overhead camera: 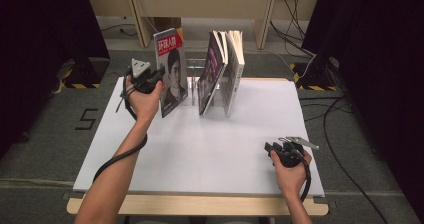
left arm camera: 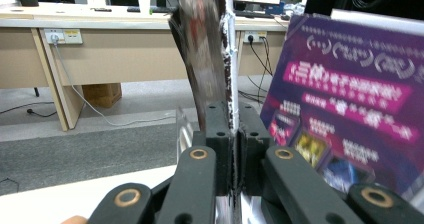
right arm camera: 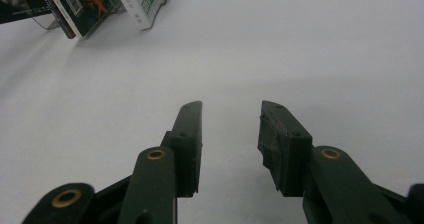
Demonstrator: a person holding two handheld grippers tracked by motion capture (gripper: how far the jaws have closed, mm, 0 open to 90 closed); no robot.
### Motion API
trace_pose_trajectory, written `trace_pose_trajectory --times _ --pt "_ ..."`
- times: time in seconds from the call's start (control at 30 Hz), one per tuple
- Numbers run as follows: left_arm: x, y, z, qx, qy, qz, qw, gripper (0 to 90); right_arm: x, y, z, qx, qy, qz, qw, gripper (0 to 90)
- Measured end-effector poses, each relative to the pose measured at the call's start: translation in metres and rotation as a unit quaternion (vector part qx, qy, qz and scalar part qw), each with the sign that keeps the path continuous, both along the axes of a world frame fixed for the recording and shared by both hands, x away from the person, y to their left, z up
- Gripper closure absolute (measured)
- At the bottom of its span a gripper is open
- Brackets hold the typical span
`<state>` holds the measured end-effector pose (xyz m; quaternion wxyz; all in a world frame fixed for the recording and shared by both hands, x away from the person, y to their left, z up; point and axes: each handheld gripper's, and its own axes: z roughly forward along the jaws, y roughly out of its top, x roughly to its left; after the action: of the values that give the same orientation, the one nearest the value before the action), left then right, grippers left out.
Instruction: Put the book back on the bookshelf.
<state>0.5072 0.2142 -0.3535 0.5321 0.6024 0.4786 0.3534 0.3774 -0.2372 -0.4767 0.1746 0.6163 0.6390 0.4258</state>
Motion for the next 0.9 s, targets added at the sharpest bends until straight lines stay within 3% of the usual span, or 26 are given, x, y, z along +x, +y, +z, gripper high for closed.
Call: trace_pose_trajectory --times 0.2,0.4,0.7,0.9 --pt "-0.030 0.015 -0.020 -0.001 0.014 -0.004 0.9999 84.6 0.000 0.000 0.000 -0.002 0.002 0.001 1.0000 61.8" --pt "-0.052 0.019 -0.035 0.001 0.030 -0.016 0.9994 84.7 -0.001 0.000 0.001 0.003 0.003 -0.005 1.0000 61.6" --pt "-0.064 0.022 -0.046 0.006 0.031 -0.022 0.9993 82.7 -0.001 0.000 0.000 0.006 0.009 -0.005 0.9999 61.3" --pt "-0.063 0.026 -0.034 -0.005 0.006 -0.018 0.9998 78.9 0.000 -0.001 -0.001 0.005 0.007 -0.002 1.0000 60.9"
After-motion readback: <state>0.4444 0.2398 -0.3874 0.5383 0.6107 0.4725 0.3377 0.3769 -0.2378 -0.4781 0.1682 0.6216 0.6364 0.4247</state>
